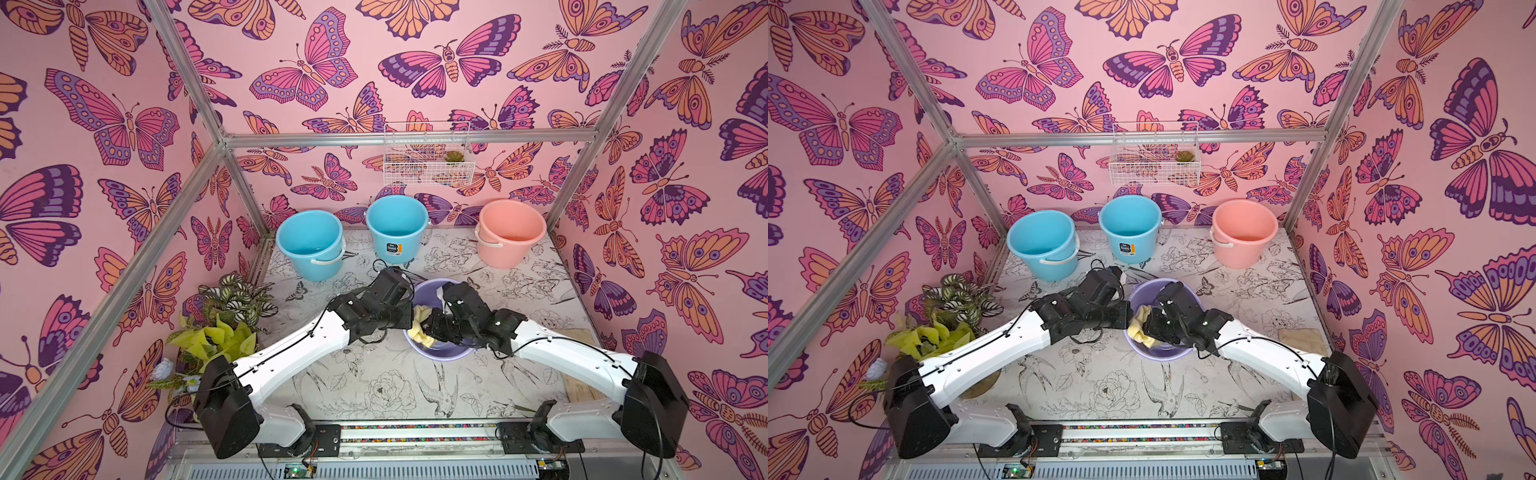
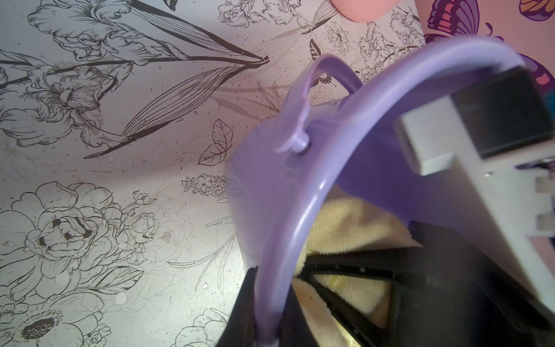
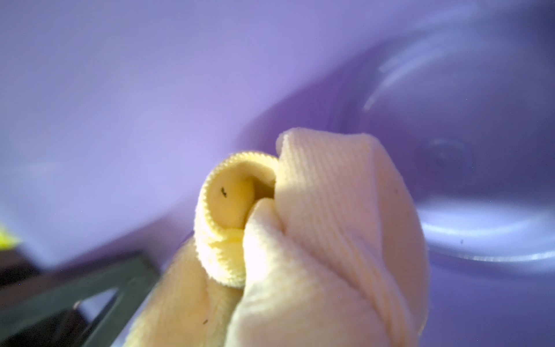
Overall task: Wipe the inside of the bucket with a cloth
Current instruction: Wipe the dirt from the inside of the bucket.
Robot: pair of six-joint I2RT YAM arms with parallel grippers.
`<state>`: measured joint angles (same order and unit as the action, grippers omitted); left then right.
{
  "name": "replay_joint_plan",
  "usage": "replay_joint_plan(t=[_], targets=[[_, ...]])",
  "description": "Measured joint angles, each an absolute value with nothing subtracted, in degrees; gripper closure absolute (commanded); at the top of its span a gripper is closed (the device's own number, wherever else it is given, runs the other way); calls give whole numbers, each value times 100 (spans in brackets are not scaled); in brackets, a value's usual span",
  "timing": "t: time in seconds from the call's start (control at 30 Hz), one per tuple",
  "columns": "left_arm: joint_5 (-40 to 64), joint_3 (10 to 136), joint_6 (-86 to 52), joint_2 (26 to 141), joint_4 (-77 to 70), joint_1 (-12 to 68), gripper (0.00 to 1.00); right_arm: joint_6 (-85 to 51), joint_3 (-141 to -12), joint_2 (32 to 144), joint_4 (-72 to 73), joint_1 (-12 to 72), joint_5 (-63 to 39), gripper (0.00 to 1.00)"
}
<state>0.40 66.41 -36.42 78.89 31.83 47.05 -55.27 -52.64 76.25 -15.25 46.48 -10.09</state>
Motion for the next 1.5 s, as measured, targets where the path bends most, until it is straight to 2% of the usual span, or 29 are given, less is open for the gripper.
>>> replay_joint_plan(t=[0.3, 0.57, 0.73, 1.03, 1.3, 1.5], targets=[[148, 6641, -3540, 7889, 3476, 4718, 100, -2412, -5596, 7314, -1649, 4582, -832, 100], [290, 6641, -3463, 7889, 3496, 4718, 100, 1234, -5415, 7094, -1389, 4578, -731, 100], [303, 6641, -3450, 7889, 3498, 4716, 100, 2497, -5579, 7367, -1393, 4541, -368, 100], [161, 6641, -3454, 7889, 3395, 4689, 100, 3173, -6121, 7629, -1966, 4486, 847, 100], [198, 6705, -3454, 7894, 3295, 4694, 100, 2720, -6547, 7279, -3284, 4475, 1839, 100], [263, 6737, -3452, 7964, 3262, 4733, 100, 2185, -6755, 6995, -4303, 4475, 2047, 100]])
